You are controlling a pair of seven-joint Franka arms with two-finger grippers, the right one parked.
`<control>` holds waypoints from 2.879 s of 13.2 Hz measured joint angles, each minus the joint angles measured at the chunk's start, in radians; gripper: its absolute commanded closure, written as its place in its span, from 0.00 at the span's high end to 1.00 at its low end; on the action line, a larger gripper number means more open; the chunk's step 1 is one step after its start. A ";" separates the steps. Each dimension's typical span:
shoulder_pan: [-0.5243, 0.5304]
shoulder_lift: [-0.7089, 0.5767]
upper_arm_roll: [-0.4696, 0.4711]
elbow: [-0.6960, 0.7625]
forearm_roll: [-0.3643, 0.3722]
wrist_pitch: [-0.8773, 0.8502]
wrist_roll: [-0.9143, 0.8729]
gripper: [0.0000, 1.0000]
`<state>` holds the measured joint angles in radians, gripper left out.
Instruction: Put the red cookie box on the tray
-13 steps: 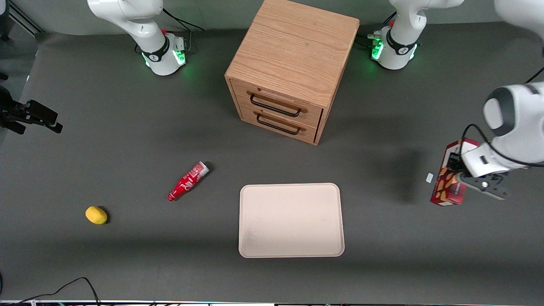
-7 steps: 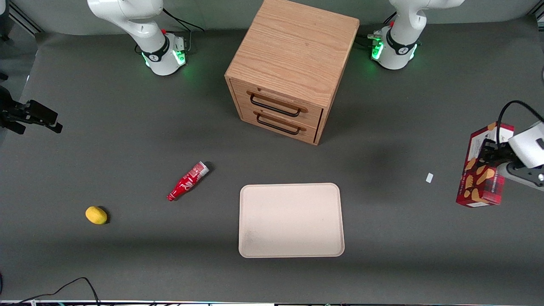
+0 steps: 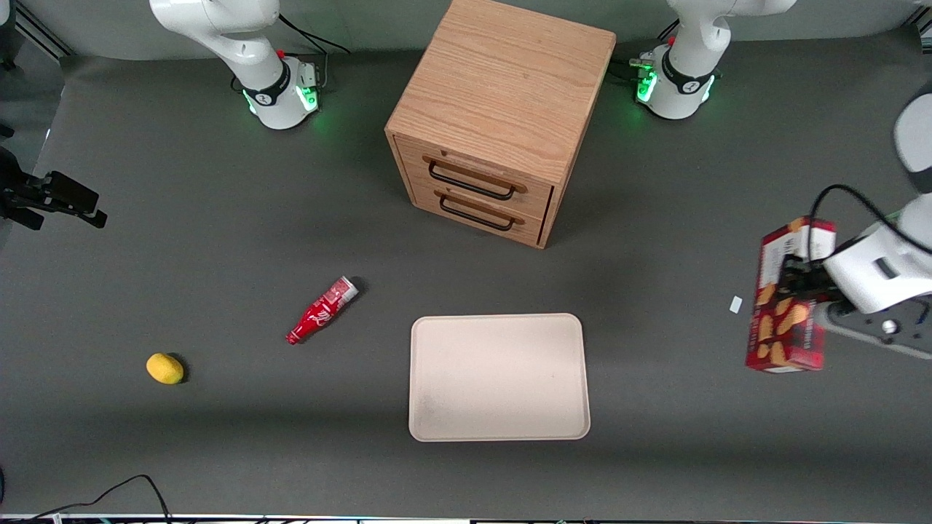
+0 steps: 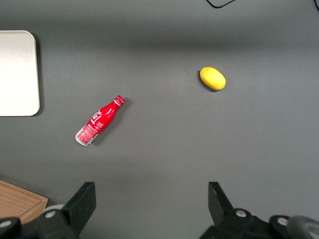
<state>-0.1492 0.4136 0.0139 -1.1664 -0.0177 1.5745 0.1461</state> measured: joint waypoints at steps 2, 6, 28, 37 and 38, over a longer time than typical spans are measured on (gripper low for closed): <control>-0.083 0.079 -0.010 0.078 0.001 0.004 -0.149 0.00; -0.229 0.277 -0.011 0.212 0.003 0.113 -0.394 0.00; -0.350 0.634 0.001 0.246 0.145 0.463 -0.622 1.00; -0.350 0.632 0.004 0.249 0.148 0.473 -0.627 1.00; -0.350 0.621 0.004 0.257 0.148 0.440 -0.627 1.00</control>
<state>-0.4991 1.0346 0.0178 -0.9095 0.1305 2.0145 -0.4807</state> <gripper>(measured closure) 0.000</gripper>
